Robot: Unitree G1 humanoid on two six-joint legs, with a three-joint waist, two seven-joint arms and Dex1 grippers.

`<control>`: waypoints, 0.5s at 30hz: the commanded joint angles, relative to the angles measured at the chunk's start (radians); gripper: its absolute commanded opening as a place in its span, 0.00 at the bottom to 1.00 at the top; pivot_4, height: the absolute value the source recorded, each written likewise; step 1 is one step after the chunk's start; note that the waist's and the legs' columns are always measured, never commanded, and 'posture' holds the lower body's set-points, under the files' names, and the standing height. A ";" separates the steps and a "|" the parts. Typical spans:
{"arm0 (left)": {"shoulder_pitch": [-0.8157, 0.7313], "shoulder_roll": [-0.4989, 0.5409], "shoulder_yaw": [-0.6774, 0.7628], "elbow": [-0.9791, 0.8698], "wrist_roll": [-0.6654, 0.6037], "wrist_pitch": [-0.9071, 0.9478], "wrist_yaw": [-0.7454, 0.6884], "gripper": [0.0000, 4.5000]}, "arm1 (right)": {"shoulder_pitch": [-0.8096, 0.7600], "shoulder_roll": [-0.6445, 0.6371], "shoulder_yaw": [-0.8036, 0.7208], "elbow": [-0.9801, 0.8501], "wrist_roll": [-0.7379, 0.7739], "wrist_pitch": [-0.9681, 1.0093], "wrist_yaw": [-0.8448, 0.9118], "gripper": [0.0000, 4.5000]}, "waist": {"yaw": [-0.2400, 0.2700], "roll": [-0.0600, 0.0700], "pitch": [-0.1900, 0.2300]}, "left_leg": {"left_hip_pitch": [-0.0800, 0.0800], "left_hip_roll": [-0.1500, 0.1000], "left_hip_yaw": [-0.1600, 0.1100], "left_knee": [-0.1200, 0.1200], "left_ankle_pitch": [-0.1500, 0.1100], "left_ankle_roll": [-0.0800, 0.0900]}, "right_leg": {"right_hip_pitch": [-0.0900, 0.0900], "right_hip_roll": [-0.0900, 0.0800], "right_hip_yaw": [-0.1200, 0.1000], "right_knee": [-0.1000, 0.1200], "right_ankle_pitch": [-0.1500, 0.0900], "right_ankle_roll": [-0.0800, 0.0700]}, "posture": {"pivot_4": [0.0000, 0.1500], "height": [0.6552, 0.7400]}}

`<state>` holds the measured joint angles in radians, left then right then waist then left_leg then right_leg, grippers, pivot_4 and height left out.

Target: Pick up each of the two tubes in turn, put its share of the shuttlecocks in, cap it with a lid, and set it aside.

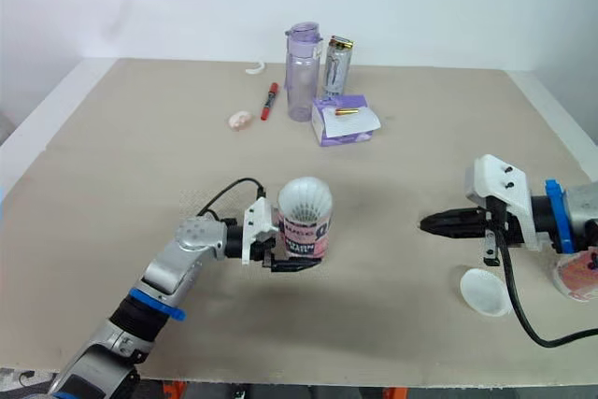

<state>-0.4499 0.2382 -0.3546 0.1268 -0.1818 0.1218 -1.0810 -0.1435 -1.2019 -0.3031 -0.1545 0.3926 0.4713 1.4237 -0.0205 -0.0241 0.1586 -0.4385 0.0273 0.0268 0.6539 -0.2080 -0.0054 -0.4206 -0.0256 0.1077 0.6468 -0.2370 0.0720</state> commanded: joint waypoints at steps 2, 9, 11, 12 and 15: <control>0.000 0.002 -0.015 0.009 0.009 -0.042 -0.015 0.78 | 0.061 -0.058 -0.067 0.065 -0.037 -0.059 0.026 0.02 | 0.000 0.000 0.000 | 0.000 0.000 0.000 0.001 0.000 0.000 | 0.000 0.000 0.000 0.000 -0.003 0.002 | 1.00 1.00; 0.026 0.005 -0.031 0.002 0.002 -0.056 -0.031 0.78 | 0.132 -0.112 -0.052 0.223 -0.106 -0.092 0.035 0.31 | 0.000 0.001 -0.001 | 0.003 0.000 0.000 0.002 0.001 0.000 | 0.003 0.000 0.000 0.000 -0.003 0.002 | 1.00 1.00; 0.033 0.006 -0.033 0.001 0.000 -0.065 -0.038 0.78 | 0.129 -0.115 -0.025 0.278 -0.132 -0.137 0.035 0.50 | 0.000 0.002 -0.001 | 0.003 0.000 0.001 0.002 0.001 0.000 | 0.003 0.000 0.001 0.000 -0.003 0.003 | 1.00 1.00; 0.034 0.005 -0.032 0.000 -0.004 -0.064 -0.040 0.78 | 0.121 -0.114 -0.010 0.303 -0.143 -0.155 0.034 0.65 | 0.000 0.002 -0.001 | 0.003 0.000 0.001 0.002 0.001 0.000 | 0.003 0.000 0.001 0.000 -0.003 0.003 | 1.00 1.00; 0.035 0.015 -0.035 -0.011 -0.006 -0.060 -0.054 0.78 | 0.077 -0.102 0.050 0.372 -0.182 -0.212 0.027 0.86 | -0.001 0.002 -0.001 | 0.004 0.000 0.000 0.001 0.001 0.000 | 0.004 0.001 0.001 0.000 -0.002 0.005 | 1.00 1.00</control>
<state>-0.4282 0.2465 -0.3704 0.1415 -0.1797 0.0636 -1.1114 -0.0246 -1.2910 -0.2930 0.1551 0.2487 0.3231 1.4560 -0.0212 -0.0217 0.1572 -0.4341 0.0278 0.0271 0.6553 -0.2074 -0.0050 -0.4166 -0.0247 0.1084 0.6471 -0.2388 0.0775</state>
